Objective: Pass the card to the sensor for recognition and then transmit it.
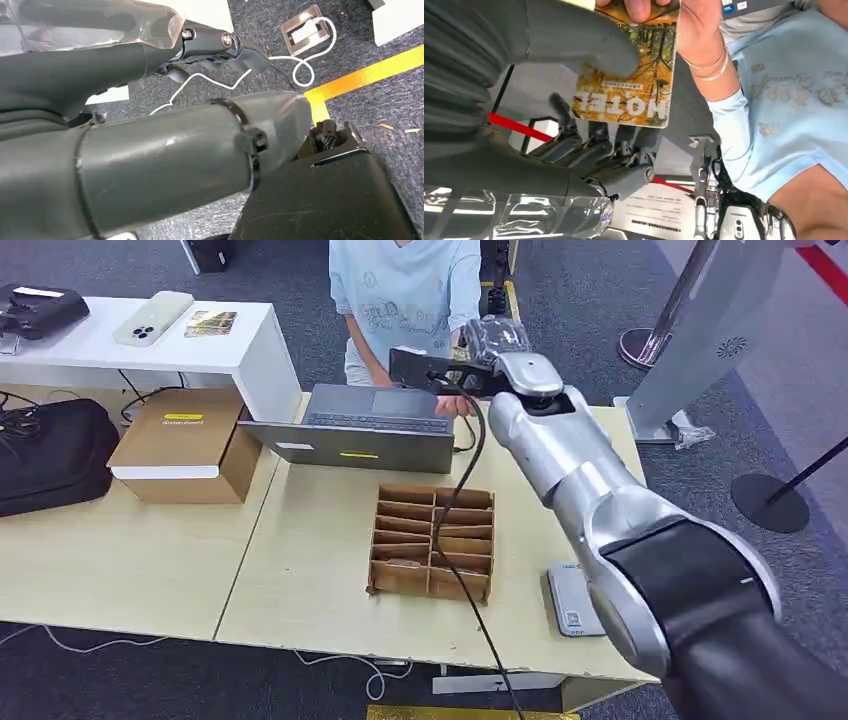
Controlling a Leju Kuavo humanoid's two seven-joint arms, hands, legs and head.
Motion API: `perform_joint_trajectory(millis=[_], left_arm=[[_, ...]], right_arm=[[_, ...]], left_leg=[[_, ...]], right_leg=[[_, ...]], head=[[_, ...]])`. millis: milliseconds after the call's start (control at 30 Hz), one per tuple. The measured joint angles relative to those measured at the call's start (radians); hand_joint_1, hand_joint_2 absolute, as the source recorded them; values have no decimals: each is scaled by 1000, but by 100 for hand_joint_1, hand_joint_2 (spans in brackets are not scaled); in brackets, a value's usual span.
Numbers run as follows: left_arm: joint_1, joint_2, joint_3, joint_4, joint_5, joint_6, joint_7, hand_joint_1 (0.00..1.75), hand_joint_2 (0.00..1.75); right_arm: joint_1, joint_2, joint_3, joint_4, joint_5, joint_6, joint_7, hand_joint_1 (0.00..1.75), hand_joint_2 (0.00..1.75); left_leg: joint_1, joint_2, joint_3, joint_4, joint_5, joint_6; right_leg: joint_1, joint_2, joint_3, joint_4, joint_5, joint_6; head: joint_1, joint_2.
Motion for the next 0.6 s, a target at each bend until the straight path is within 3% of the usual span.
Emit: perform_joint_trajectory(millis=[133, 233, 433, 600], left_arm=[[0, 0, 0, 0, 0, 0, 0, 0, 0], [0, 0, 0, 0, 0, 0, -2, 0, 0], [0, 0, 0, 0, -1, -3, -3, 0, 0], [0, 2, 0, 0, 0, 11, -2, 0, 0]], right_arm=[[0, -2, 0, 3, -3, -2, 0, 0, 175], [4, -2, -26, 2, -78, -24, -33, 0, 175], [34, -2, -176, -19, -313, -83, -178, 0, 175], [62, -3, -265, -55, -400, -140, -317, 0, 175]], left_leg=[[0, 0, 0, 0, 0, 0], [0, 0, 0, 0, 0, 0], [0, 0, 0, 0, 0, 0], [0, 0, 0, 0, 0, 0]], right_leg=[[0, 0, 0, 0, 0, 0], [0, 0, 0, 0, 0, 0], [0, 0, 0, 0, 0, 0], [0, 0, 0, 0, 0, 0]], head=[[0, 0], [0, 0], [0, 0], [0, 0]])
